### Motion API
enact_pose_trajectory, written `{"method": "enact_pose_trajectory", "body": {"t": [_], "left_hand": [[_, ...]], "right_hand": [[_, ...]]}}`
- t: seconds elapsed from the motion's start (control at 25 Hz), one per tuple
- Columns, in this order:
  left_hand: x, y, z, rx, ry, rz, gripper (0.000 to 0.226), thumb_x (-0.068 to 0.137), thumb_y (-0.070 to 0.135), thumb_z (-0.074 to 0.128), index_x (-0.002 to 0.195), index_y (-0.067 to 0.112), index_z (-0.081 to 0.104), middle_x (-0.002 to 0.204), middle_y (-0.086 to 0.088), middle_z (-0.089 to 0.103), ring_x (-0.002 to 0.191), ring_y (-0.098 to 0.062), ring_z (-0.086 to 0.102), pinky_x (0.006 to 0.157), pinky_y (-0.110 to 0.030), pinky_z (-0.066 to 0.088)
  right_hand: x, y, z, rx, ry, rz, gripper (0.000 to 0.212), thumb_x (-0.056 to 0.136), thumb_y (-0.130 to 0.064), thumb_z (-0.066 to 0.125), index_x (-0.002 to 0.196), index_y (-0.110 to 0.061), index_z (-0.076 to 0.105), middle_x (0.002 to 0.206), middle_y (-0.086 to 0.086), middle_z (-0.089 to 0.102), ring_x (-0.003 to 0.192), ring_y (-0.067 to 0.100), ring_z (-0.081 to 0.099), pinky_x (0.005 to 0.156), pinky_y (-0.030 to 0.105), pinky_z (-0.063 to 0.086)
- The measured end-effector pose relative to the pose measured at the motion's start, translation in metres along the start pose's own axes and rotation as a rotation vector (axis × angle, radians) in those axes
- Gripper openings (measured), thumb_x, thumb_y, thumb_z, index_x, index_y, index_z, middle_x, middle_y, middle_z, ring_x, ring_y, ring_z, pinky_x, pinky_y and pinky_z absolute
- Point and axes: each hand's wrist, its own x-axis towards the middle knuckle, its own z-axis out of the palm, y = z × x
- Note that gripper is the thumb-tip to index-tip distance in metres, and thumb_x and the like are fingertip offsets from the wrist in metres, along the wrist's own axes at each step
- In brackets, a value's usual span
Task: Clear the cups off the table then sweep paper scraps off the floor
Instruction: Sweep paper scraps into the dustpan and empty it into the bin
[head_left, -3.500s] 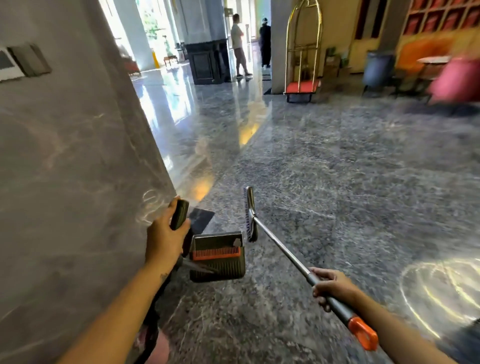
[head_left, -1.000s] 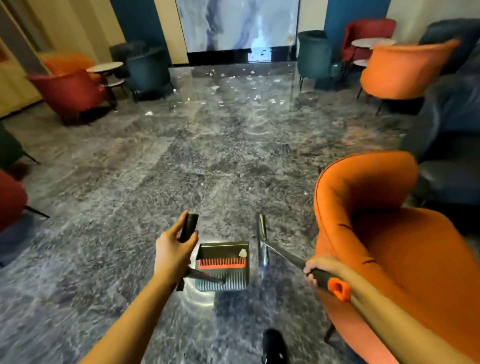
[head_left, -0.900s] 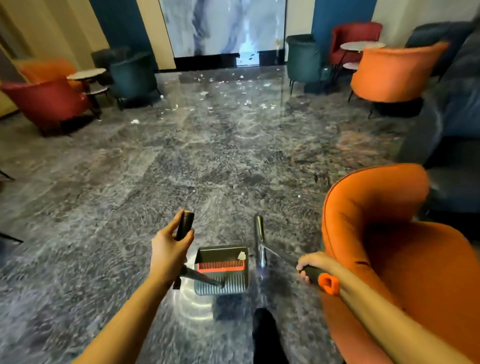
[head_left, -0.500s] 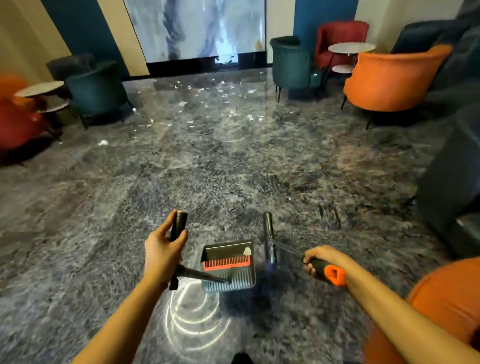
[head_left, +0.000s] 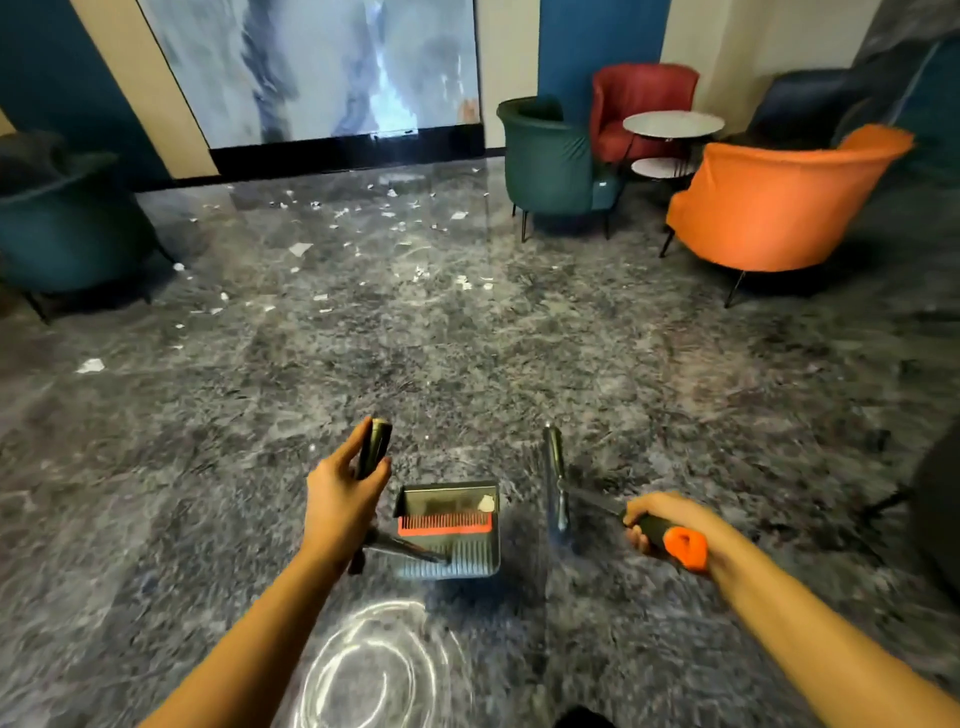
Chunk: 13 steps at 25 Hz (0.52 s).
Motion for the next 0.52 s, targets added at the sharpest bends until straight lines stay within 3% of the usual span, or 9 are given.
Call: {"method": "enact_pose_trajectory", "body": {"t": [0.12, 0.24, 0.32, 0.4, 0.52], "left_hand": [[0.138, 0.0, 0.045, 0.034, -0.041, -0.003, 0.052, 0.085, 0.011, 0.068, 0.134, 0.02, 0.052, 0.057, 0.006, 0.053, 0.037, 0.001, 0.037, 0.04, -0.013, 0.03], [0.276, -0.012, 0.099, 0.057, -0.043, 0.002, 0.054, 0.086, 0.012, 0.067, 0.136, 0.021, 0.051, 0.052, 0.006, 0.051, 0.044, -0.009, 0.038, 0.04, -0.019, 0.031], [0.362, -0.013, 0.134, 0.066, -0.045, 0.004, 0.054, 0.085, 0.011, 0.067, 0.136, 0.018, 0.051, 0.057, -0.001, 0.058, 0.047, -0.007, 0.042, 0.042, -0.02, 0.032], [0.449, -0.004, 0.166, 0.061, -0.042, 0.013, 0.054, 0.085, 0.01, 0.067, 0.136, 0.017, 0.052, 0.071, -0.011, 0.068, 0.051, 0.011, 0.043, 0.043, -0.014, 0.032], [0.575, 0.015, 0.207, 0.111, -0.048, 0.008, 0.054, 0.084, 0.012, 0.068, 0.135, 0.021, 0.052, 0.09, -0.021, 0.071, 0.059, 0.013, 0.046, 0.048, -0.017, 0.036]], "right_hand": [[0.088, -0.092, 0.008, 0.063, 0.002, 0.01, 0.025, 0.086, 0.01, 0.04, 0.065, -0.002, 0.041, 0.058, 0.012, 0.041, 0.025, 0.013, 0.041, 0.028, 0.014, 0.033], [0.188, -0.185, 0.015, 0.082, -0.005, 0.022, 0.026, 0.087, 0.009, 0.042, 0.064, -0.004, 0.043, 0.055, 0.01, 0.043, 0.027, 0.013, 0.043, 0.029, 0.015, 0.034], [0.249, -0.25, 0.015, 0.119, -0.005, 0.008, 0.028, 0.088, 0.01, 0.041, 0.064, -0.004, 0.042, 0.058, 0.01, 0.042, 0.026, 0.013, 0.042, 0.028, 0.015, 0.034], [0.306, -0.325, 0.017, 0.151, -0.025, 0.008, 0.028, 0.09, 0.009, 0.039, 0.065, -0.005, 0.042, 0.062, 0.01, 0.04, 0.027, 0.012, 0.042, 0.028, 0.014, 0.035], [0.376, -0.435, 0.02, 0.191, -0.013, -0.012, 0.028, 0.089, 0.009, 0.04, 0.065, -0.003, 0.042, 0.062, 0.012, 0.04, 0.027, 0.012, 0.042, 0.029, 0.014, 0.035]]}}
